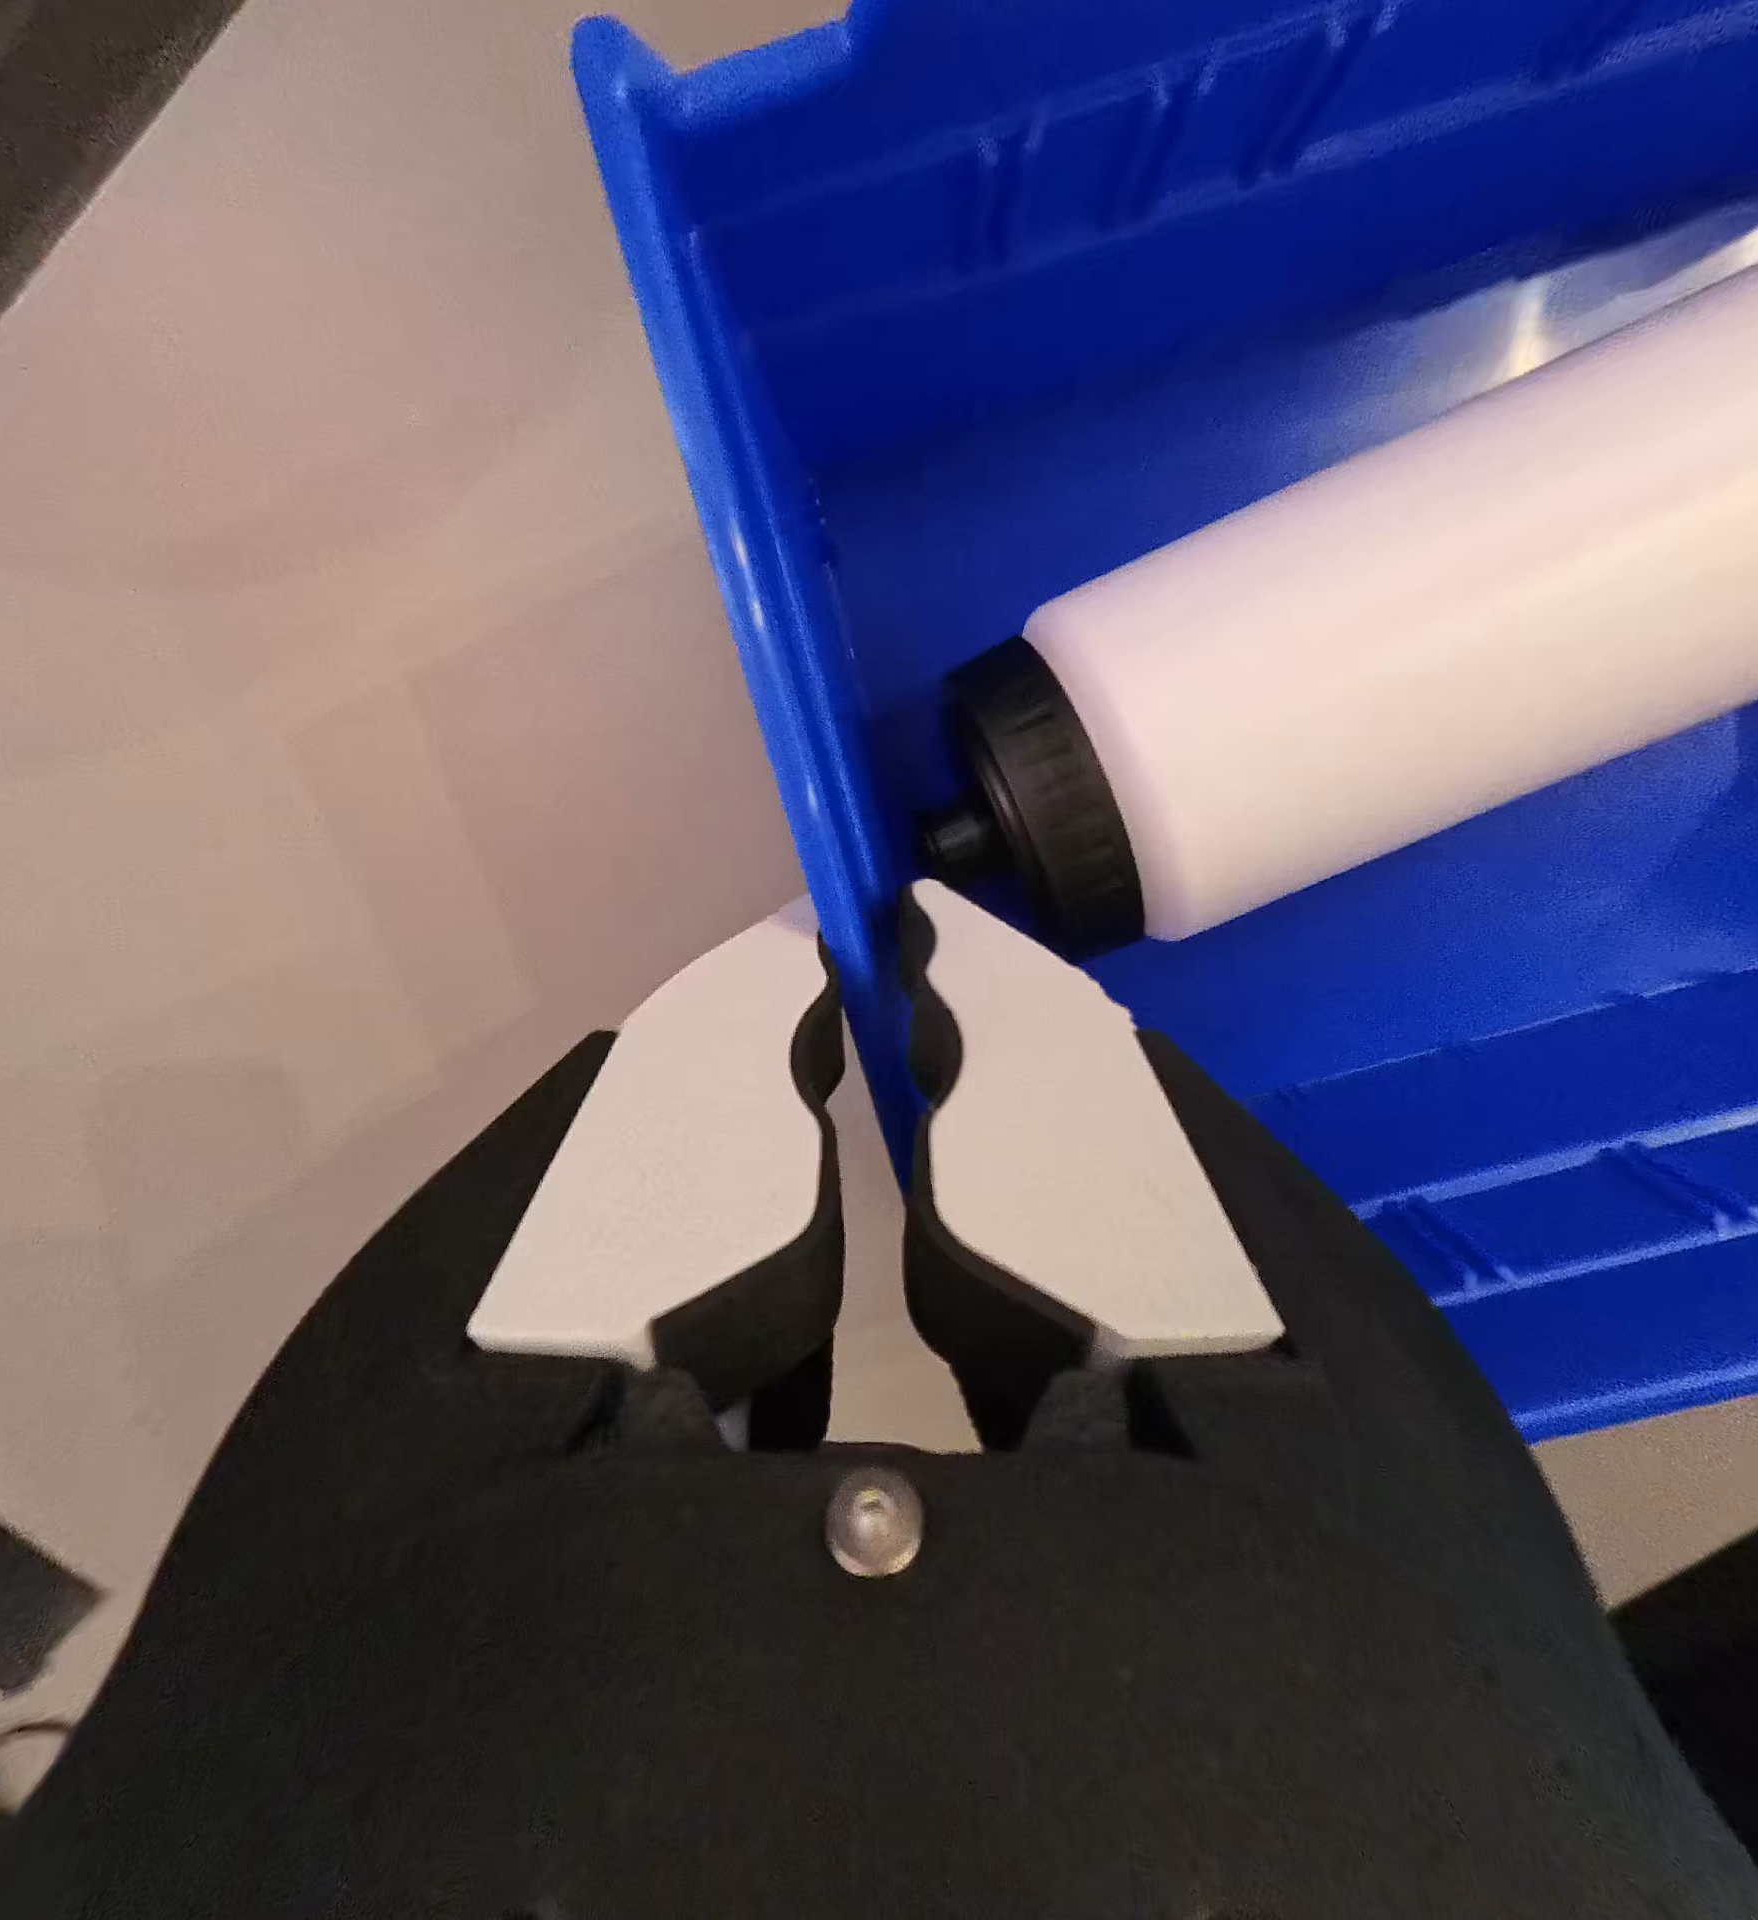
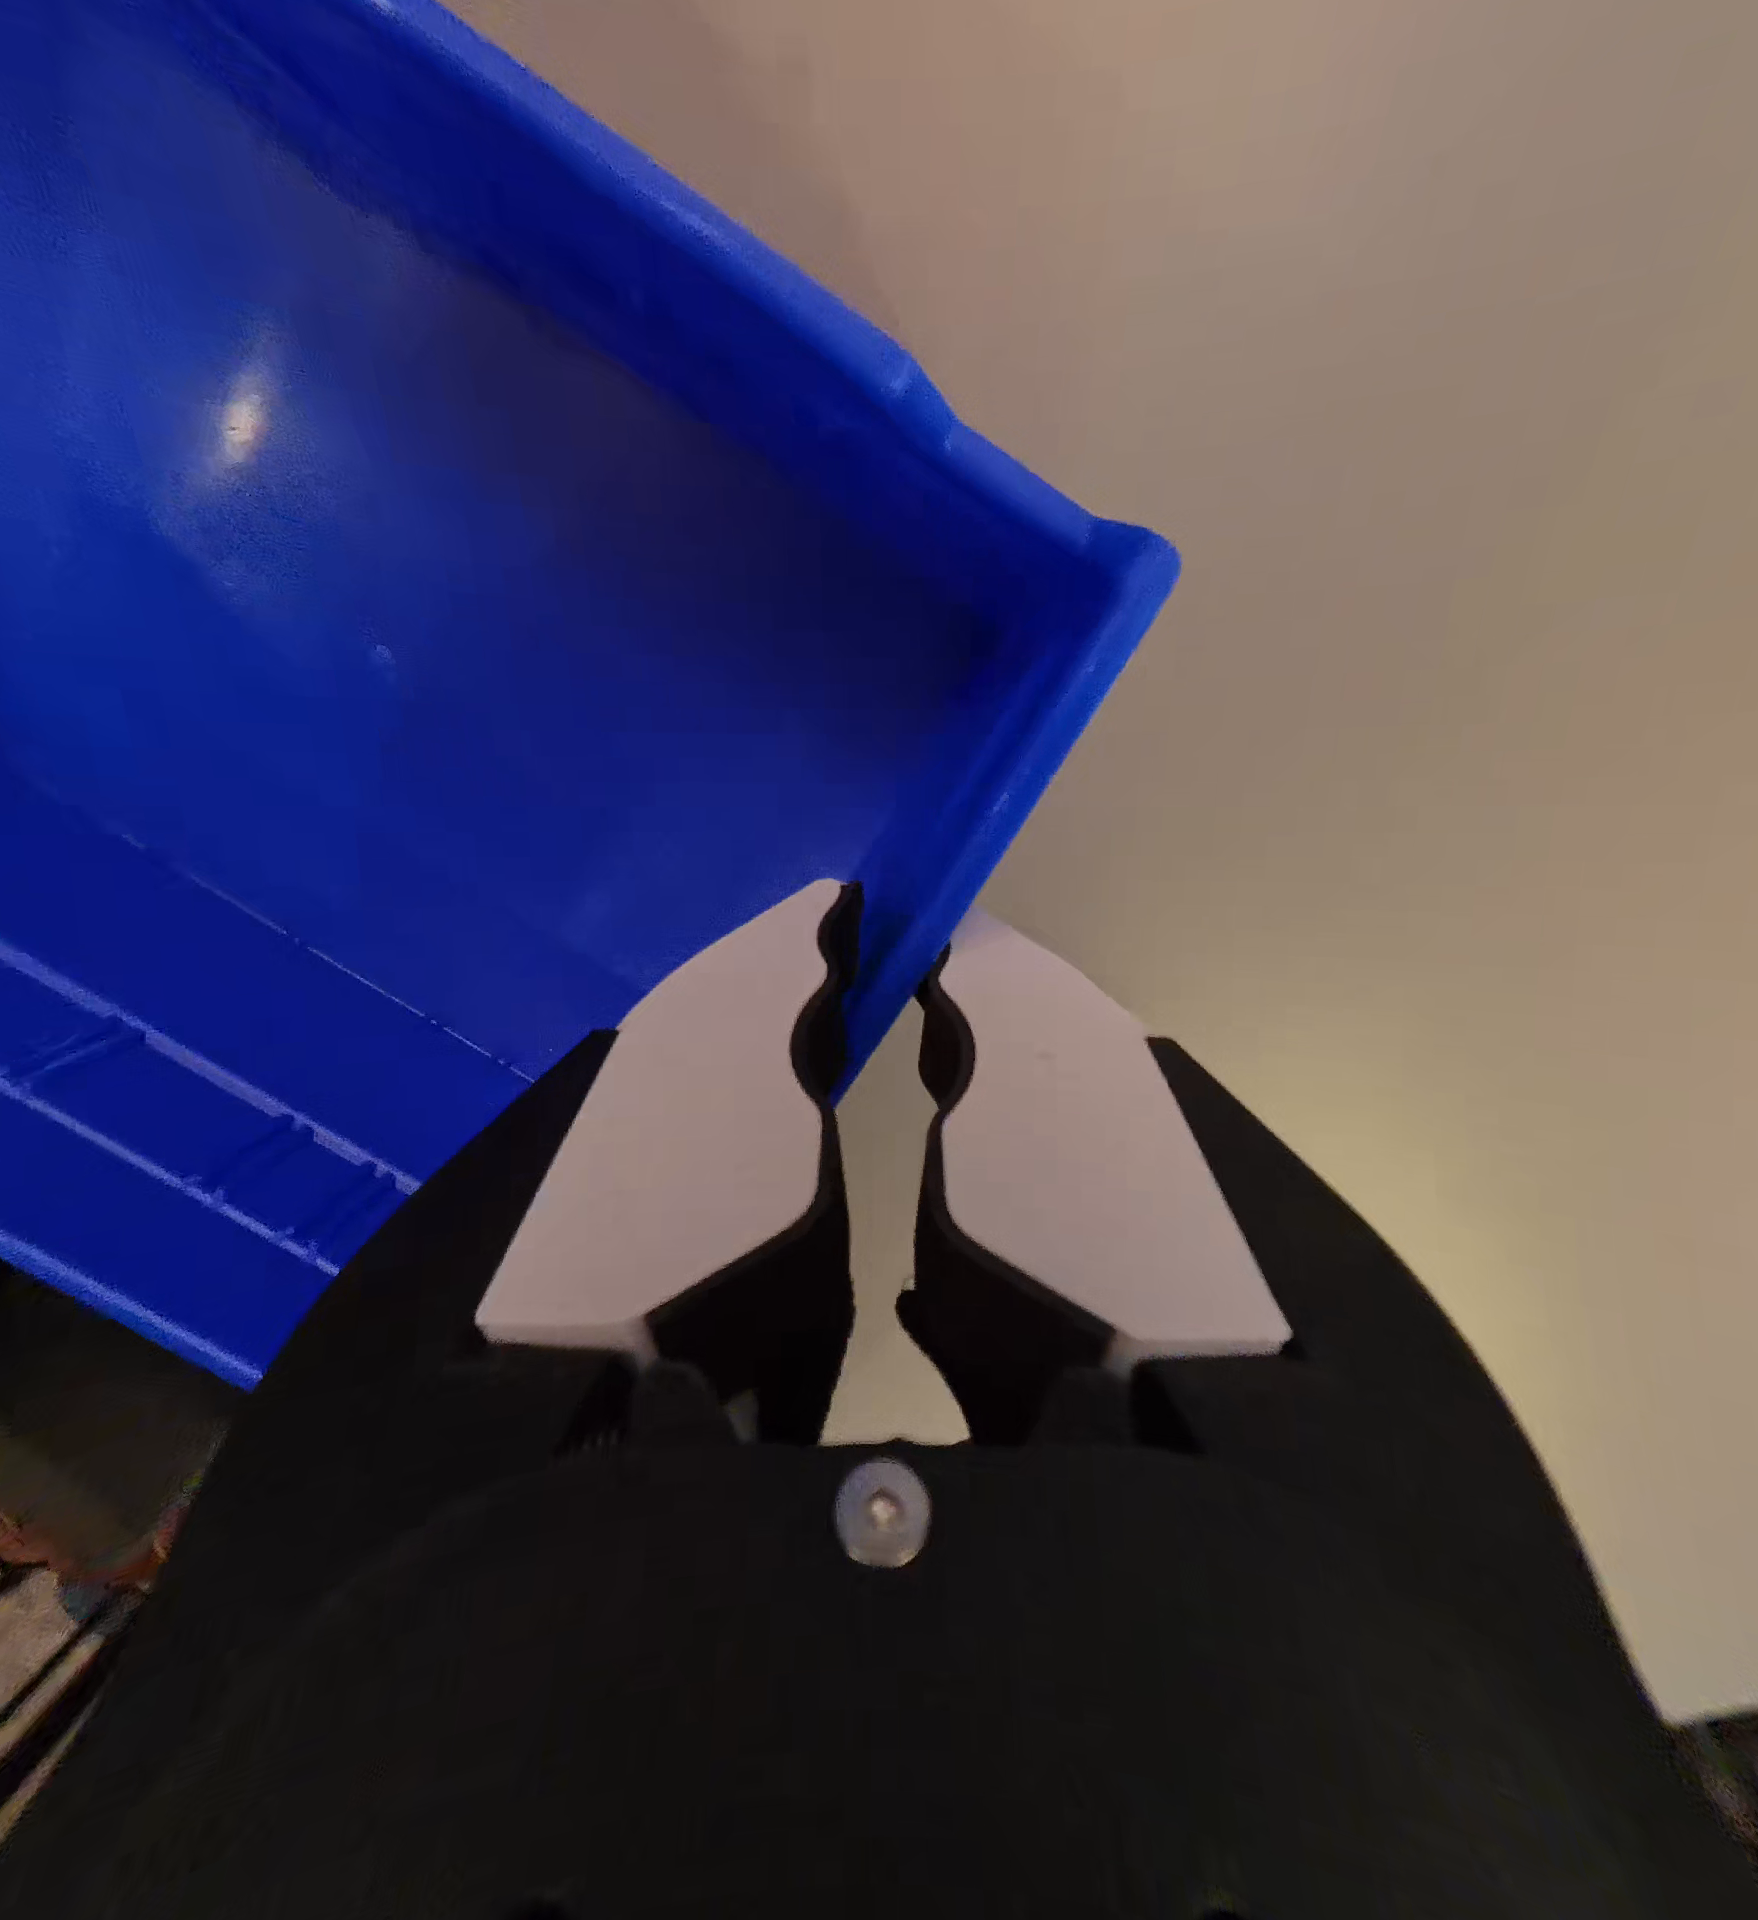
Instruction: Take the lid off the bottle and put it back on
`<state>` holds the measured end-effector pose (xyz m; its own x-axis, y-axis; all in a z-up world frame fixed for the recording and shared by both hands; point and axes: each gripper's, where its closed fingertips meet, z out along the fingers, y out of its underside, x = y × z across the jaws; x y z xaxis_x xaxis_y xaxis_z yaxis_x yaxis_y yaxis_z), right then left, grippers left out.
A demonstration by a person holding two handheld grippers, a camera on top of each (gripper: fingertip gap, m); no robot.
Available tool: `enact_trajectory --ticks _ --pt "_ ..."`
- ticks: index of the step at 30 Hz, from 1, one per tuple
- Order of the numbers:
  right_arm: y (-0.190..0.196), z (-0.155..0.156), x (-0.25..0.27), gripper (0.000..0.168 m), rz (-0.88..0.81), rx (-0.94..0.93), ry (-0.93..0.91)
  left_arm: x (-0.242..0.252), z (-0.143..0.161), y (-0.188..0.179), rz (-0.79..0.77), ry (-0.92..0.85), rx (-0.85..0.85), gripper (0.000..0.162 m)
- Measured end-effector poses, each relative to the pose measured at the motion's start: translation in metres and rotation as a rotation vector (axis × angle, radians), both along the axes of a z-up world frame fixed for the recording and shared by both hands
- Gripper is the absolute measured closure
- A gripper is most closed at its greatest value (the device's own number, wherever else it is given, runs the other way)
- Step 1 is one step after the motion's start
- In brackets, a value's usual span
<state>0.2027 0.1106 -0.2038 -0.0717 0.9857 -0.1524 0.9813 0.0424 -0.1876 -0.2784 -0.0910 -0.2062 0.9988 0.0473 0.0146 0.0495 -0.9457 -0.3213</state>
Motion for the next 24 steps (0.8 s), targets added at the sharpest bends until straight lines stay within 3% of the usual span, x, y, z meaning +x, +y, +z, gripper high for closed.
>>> enact_trajectory --ticks 5,10,16,24 --pt "0.069 0.000 -0.015 0.161 0.072 0.030 -0.087 -0.040 0.000 -0.014 -0.166 0.083 -0.094 0.151" --pt "0.148 -0.001 -0.039 0.161 0.148 0.101 -0.159 -0.082 0.000 -0.013 -0.225 0.150 -0.173 0.149" --pt "0.229 0.000 -0.080 0.159 0.215 0.230 -0.228 -0.137 0.000 0.007 -0.315 0.234 -0.211 0.147" --pt "0.306 -0.001 -0.147 0.154 0.284 0.371 -0.234 -0.197 0.000 0.057 -0.361 0.414 -0.249 0.140"
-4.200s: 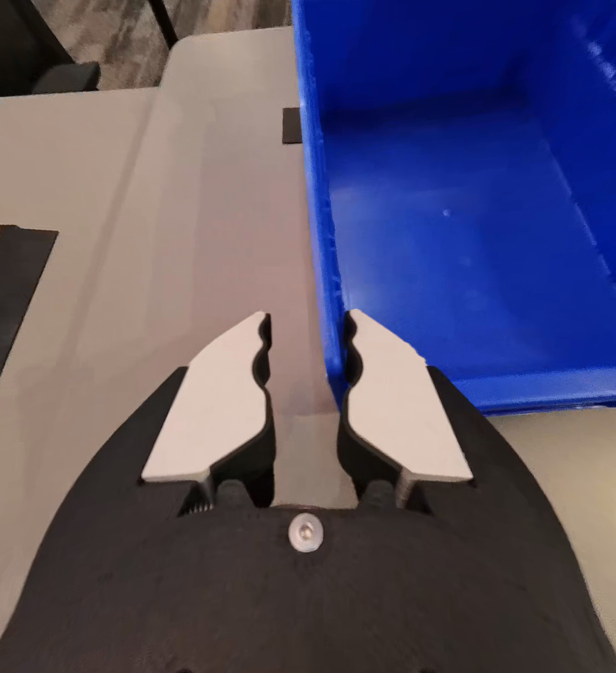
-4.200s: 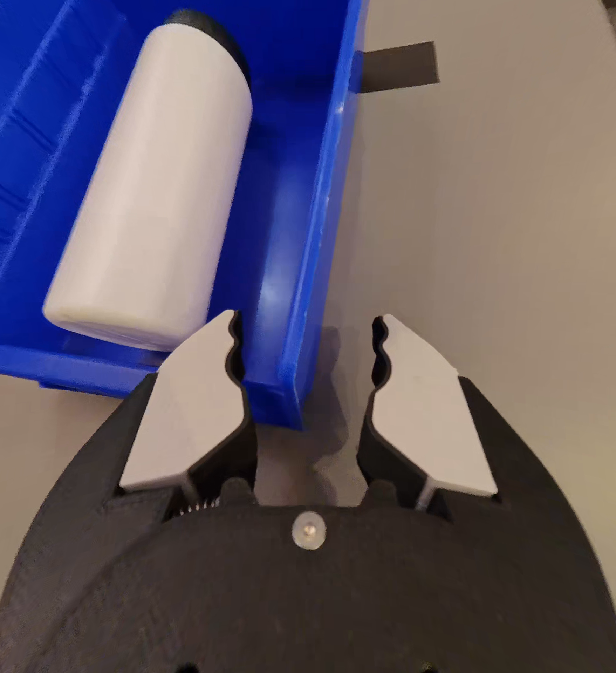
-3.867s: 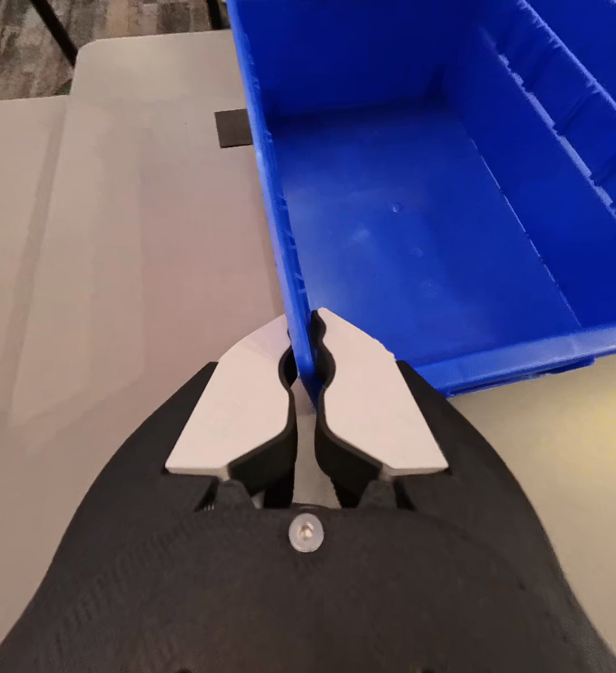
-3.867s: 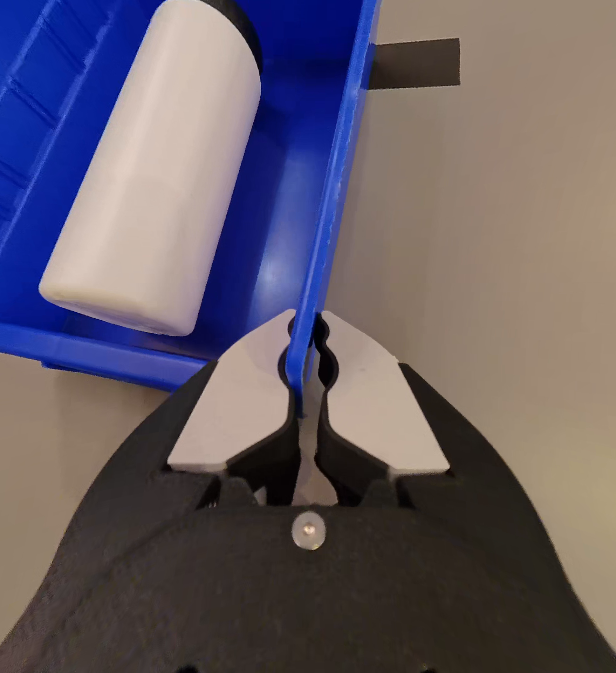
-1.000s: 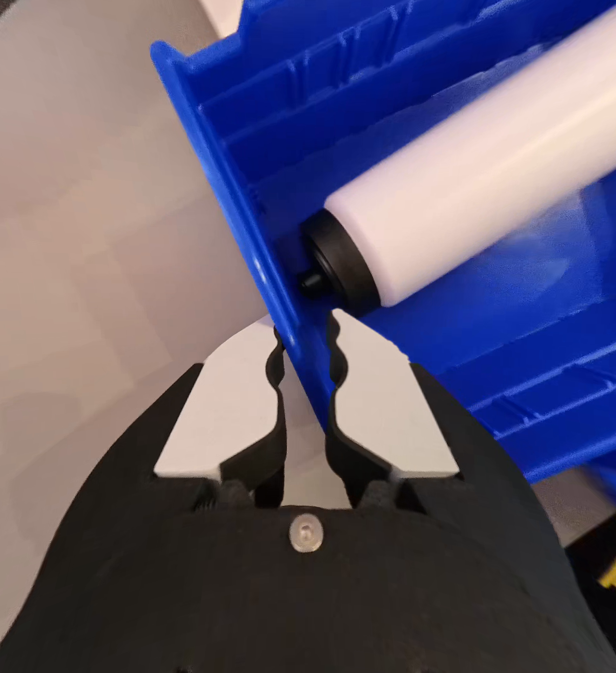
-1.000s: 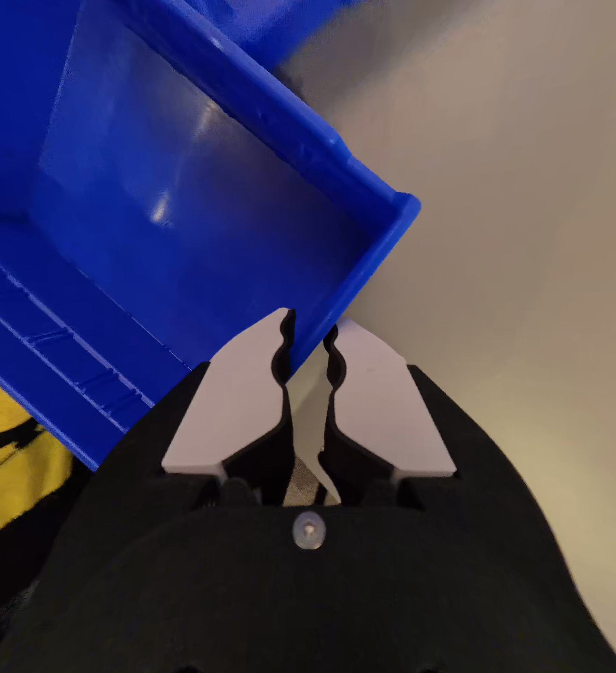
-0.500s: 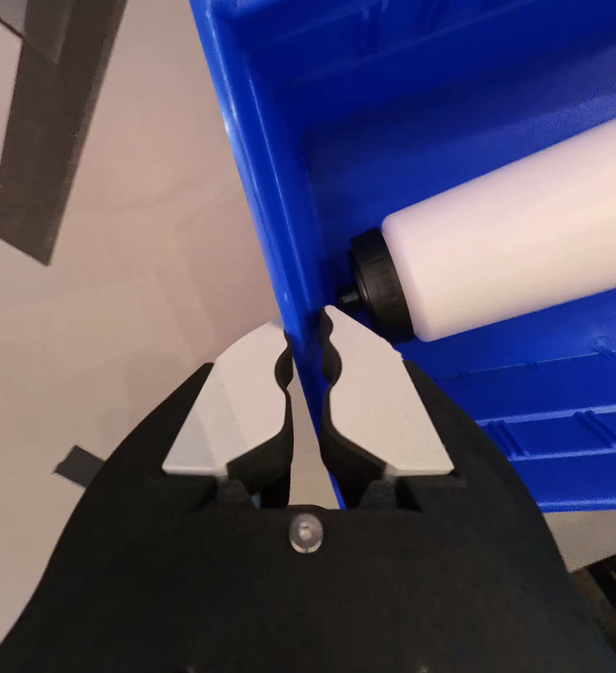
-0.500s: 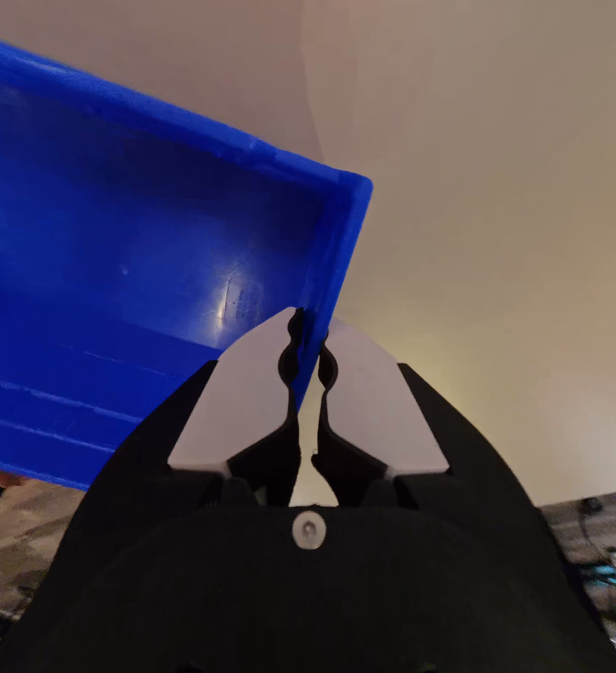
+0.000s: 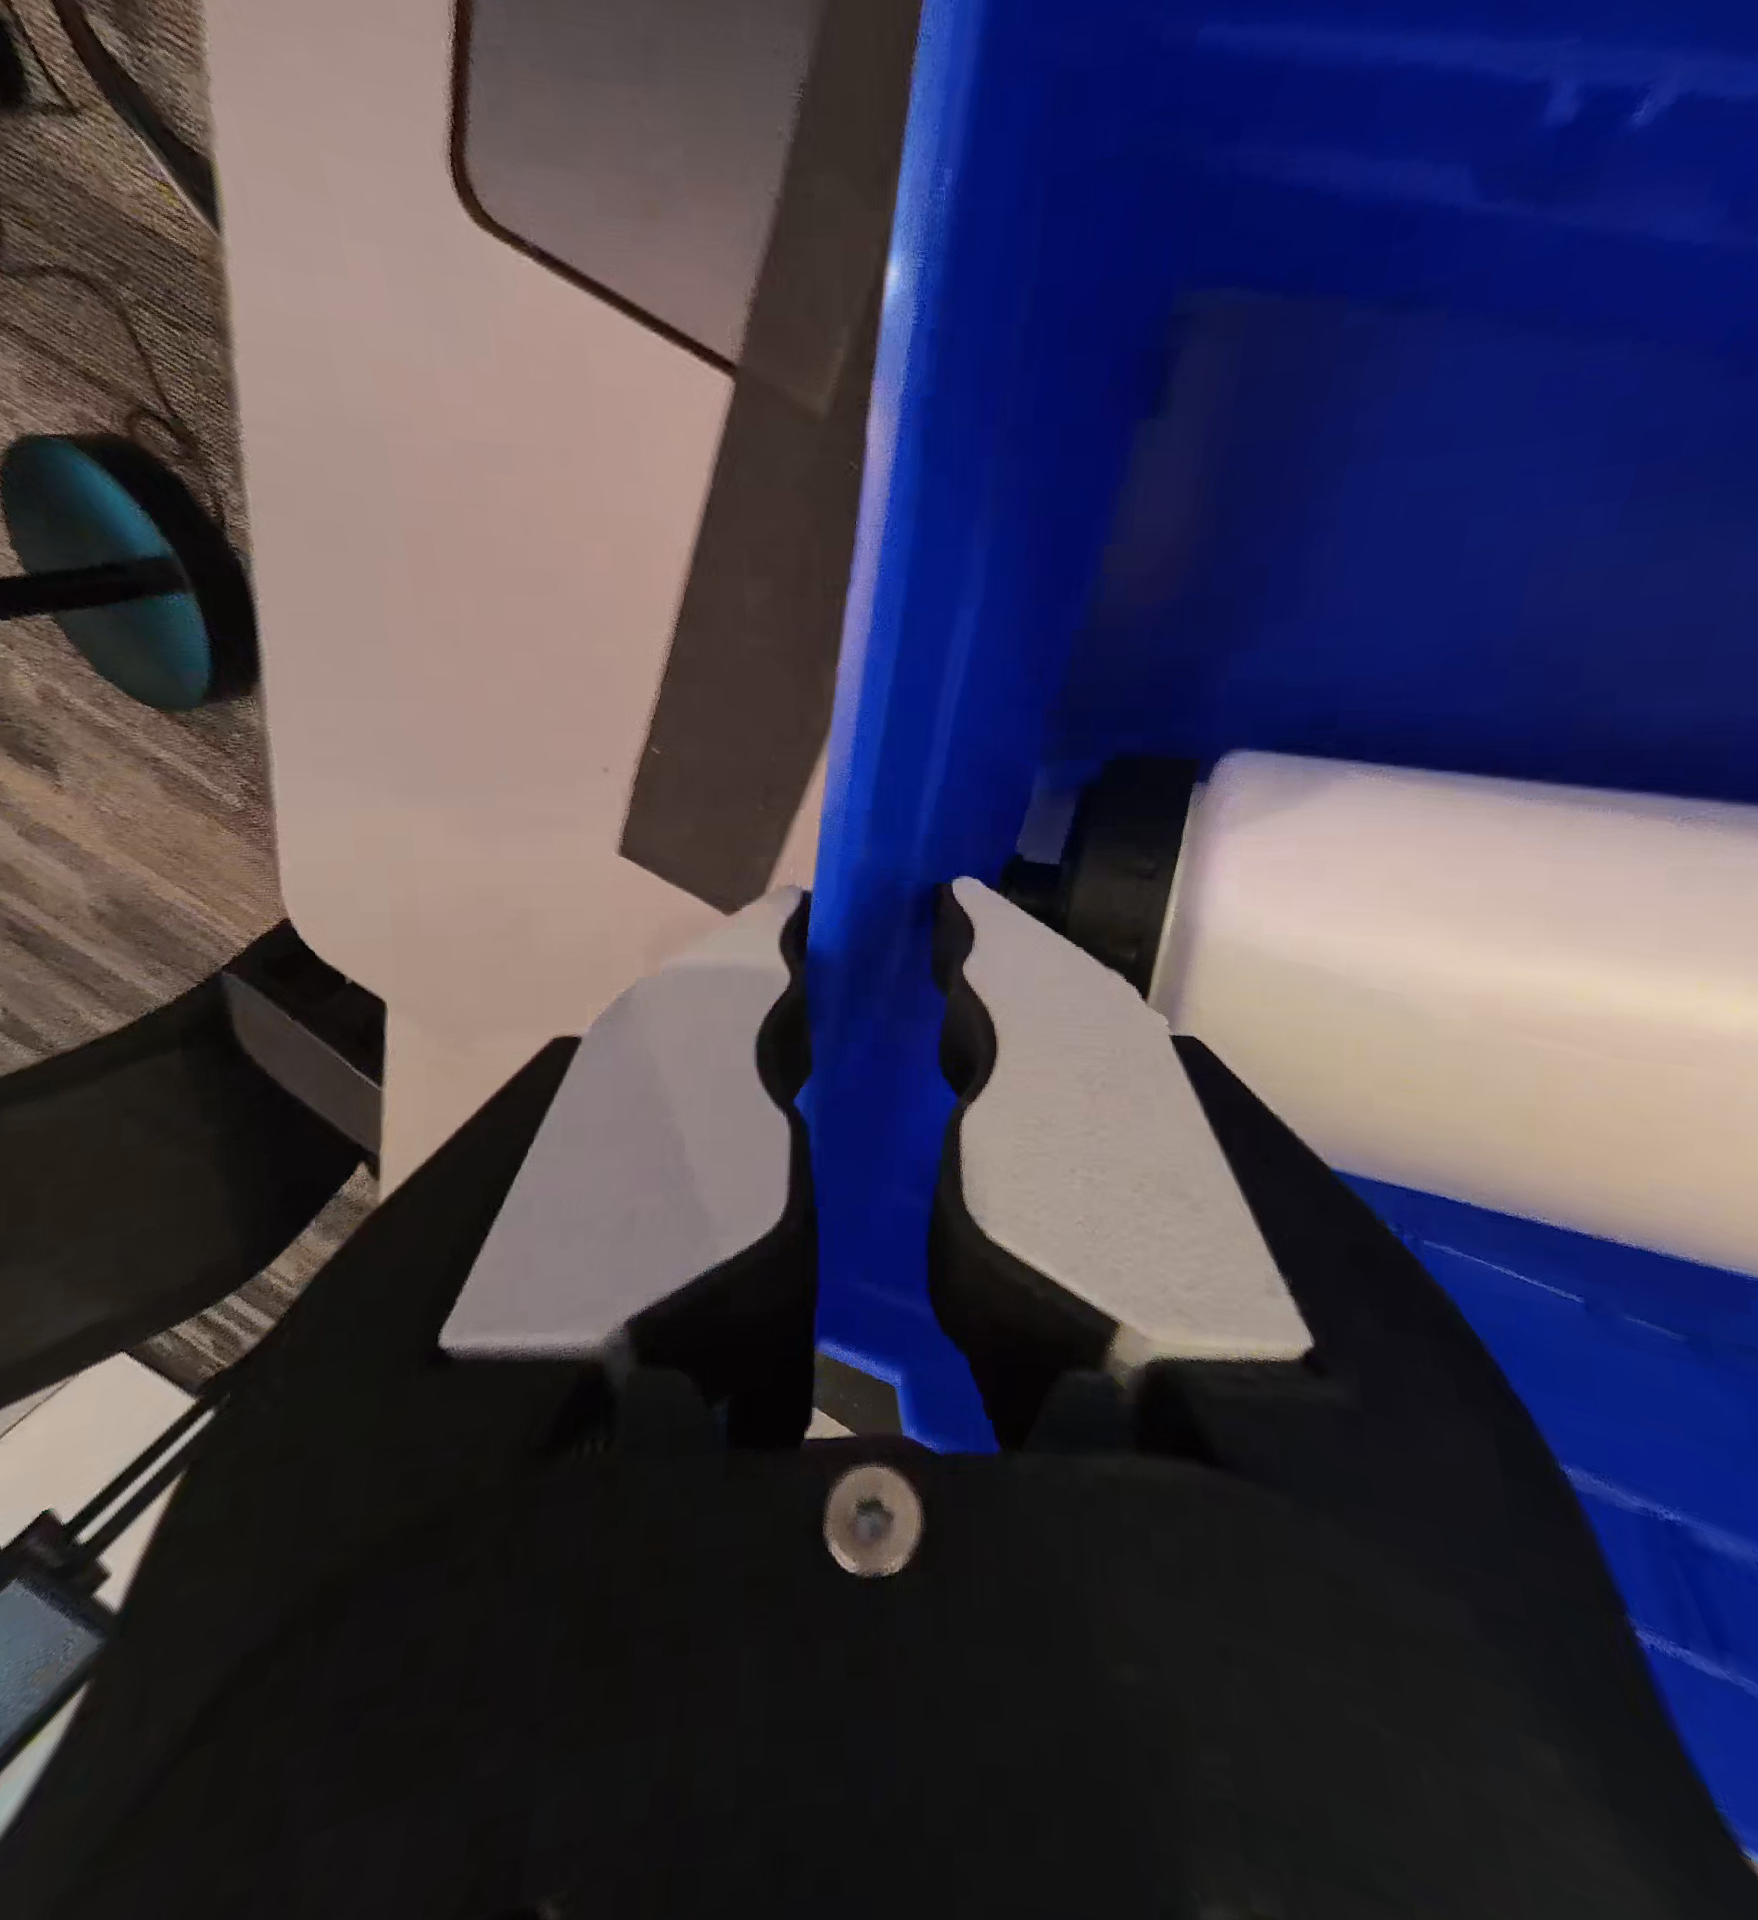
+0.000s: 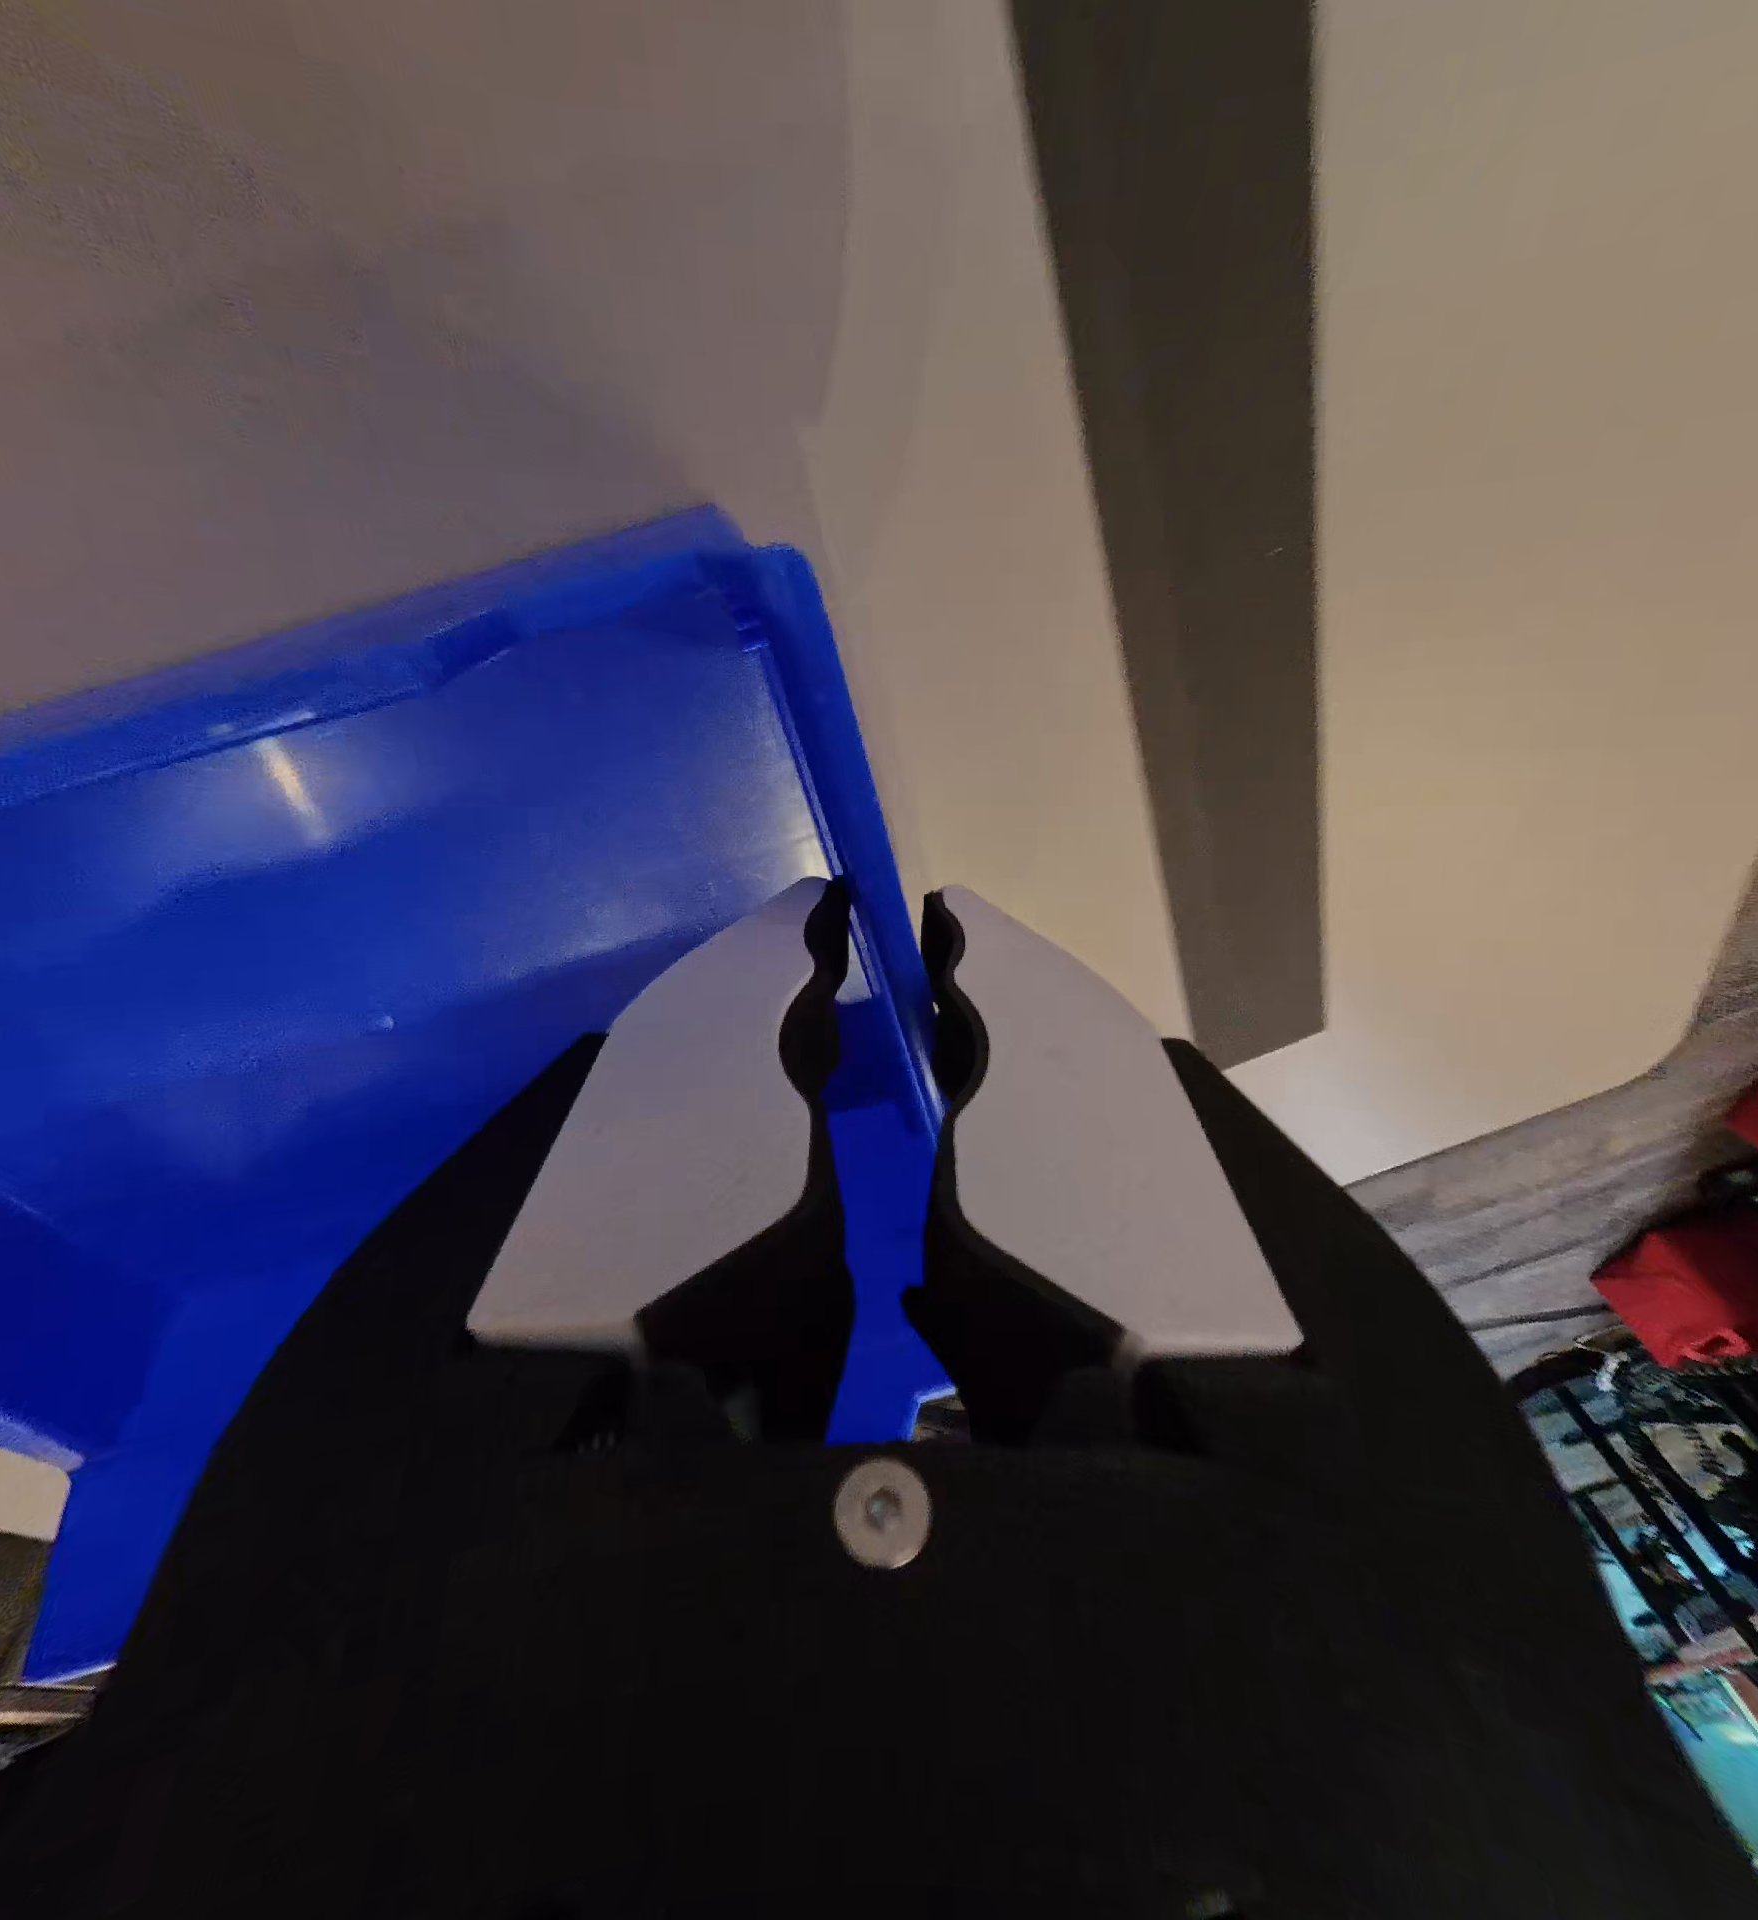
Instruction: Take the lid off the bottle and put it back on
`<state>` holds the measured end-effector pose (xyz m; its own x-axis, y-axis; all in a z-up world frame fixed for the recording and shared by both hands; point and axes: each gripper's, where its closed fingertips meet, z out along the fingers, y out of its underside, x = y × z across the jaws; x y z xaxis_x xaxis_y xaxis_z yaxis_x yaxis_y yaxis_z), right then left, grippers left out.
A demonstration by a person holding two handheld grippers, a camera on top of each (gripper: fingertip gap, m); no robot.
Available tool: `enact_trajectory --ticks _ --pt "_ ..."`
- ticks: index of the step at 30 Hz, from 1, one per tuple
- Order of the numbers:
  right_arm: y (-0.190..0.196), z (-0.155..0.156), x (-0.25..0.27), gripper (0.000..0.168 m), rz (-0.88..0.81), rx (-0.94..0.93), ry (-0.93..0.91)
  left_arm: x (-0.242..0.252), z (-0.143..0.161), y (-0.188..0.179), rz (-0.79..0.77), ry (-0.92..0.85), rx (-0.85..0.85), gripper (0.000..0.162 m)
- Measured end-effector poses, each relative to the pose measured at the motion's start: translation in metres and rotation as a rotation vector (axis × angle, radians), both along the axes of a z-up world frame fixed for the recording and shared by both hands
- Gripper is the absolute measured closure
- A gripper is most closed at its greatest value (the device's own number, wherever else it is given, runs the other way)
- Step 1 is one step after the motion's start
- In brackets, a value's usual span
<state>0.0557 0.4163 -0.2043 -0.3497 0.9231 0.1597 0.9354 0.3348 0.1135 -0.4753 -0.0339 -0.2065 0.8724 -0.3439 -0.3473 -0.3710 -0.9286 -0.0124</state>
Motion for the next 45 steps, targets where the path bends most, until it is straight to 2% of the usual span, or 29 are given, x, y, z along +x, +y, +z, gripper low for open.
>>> enact_trajectory --ticks 7,13,30,32,33,34,37,40,43,45 --pt "0.048 0.000 -0.054 0.151 0.035 0.062 0.008 -0.029 0.000 0.038 -0.023 0.047 0.011 0.138" --pt "0.070 0.000 -0.084 0.148 0.095 0.135 -0.022 -0.042 0.000 0.063 -0.056 0.104 0.019 0.135" --pt "0.083 -0.002 -0.100 0.146 0.040 0.156 0.015 -0.056 -0.001 0.080 -0.018 0.137 0.040 0.132" --pt "0.085 0.000 -0.101 0.142 0.015 0.181 0.047 -0.057 0.001 0.079 0.015 0.130 0.067 0.129" --pt "0.088 0.003 -0.101 0.132 -0.014 0.208 0.076 -0.058 0.004 0.078 0.045 0.126 0.094 0.127" --pt "0.089 0.010 -0.102 0.125 -0.043 0.222 0.117 -0.061 0.012 0.077 0.073 0.136 0.136 0.124" --pt "0.084 0.051 -0.102 0.114 -0.124 0.275 0.309 -0.065 0.053 0.069 0.178 0.148 0.311 0.094" --pt "0.055 0.097 -0.086 0.112 -0.167 0.298 0.476 -0.042 0.104 0.050 0.271 0.069 0.554 0.078" --pt "0.000 0.130 -0.065 0.109 -0.175 0.260 0.650 0.017 0.144 0.021 0.266 -0.026 0.741 0.077" --pt "-0.051 0.138 -0.054 0.104 -0.145 0.179 0.743 0.067 0.158 0.002 0.218 -0.009 0.797 0.089"
